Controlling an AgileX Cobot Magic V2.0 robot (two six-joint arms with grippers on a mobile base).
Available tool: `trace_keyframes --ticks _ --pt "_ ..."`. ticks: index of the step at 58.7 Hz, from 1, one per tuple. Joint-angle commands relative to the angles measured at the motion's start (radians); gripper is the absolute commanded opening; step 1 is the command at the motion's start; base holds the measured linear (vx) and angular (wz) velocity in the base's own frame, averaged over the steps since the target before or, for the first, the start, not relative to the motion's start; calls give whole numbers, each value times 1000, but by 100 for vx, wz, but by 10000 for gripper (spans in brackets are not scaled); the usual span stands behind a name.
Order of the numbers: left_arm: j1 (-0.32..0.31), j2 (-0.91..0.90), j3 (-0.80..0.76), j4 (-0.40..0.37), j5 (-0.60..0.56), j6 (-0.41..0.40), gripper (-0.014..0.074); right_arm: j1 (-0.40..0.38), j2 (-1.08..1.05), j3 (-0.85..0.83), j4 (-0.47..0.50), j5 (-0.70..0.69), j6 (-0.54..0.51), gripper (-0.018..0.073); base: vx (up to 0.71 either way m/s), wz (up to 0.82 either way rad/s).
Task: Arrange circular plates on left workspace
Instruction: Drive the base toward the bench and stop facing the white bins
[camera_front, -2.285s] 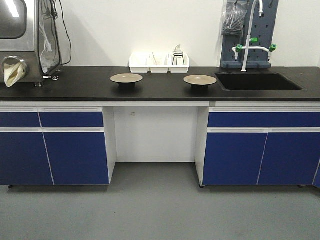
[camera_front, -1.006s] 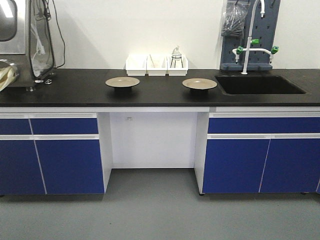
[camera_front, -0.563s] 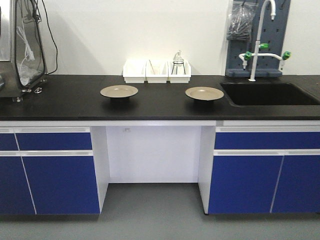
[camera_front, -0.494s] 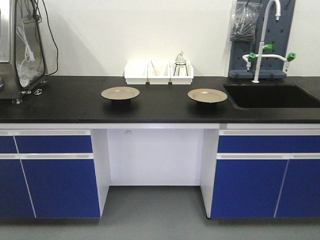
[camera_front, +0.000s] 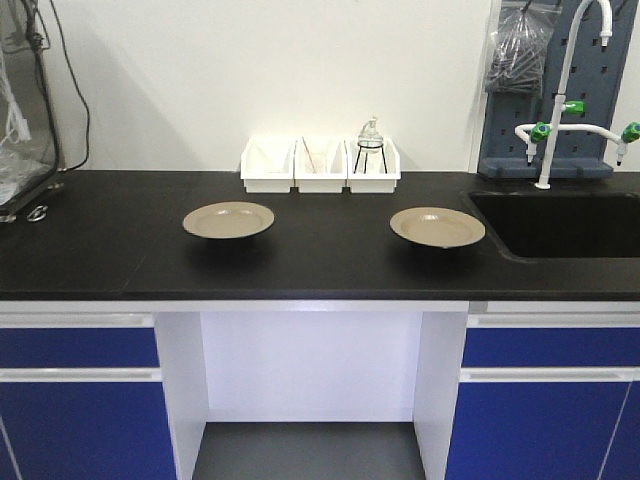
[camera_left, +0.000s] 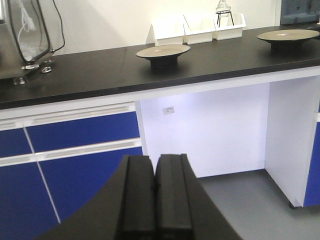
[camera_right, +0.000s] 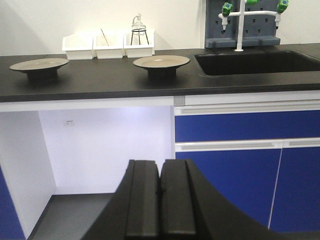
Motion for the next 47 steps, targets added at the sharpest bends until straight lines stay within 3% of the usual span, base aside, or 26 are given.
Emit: trace_keyframes --ticks 1,47 --pt "-3 -1 12 -6 -81 -8 3 -5 3 5 -12 -79 -1 -5 43 -7" --pt "-3 -1 12 -6 -81 -8 3 -5 3 5 -12 -79 -1 -5 46 -5"
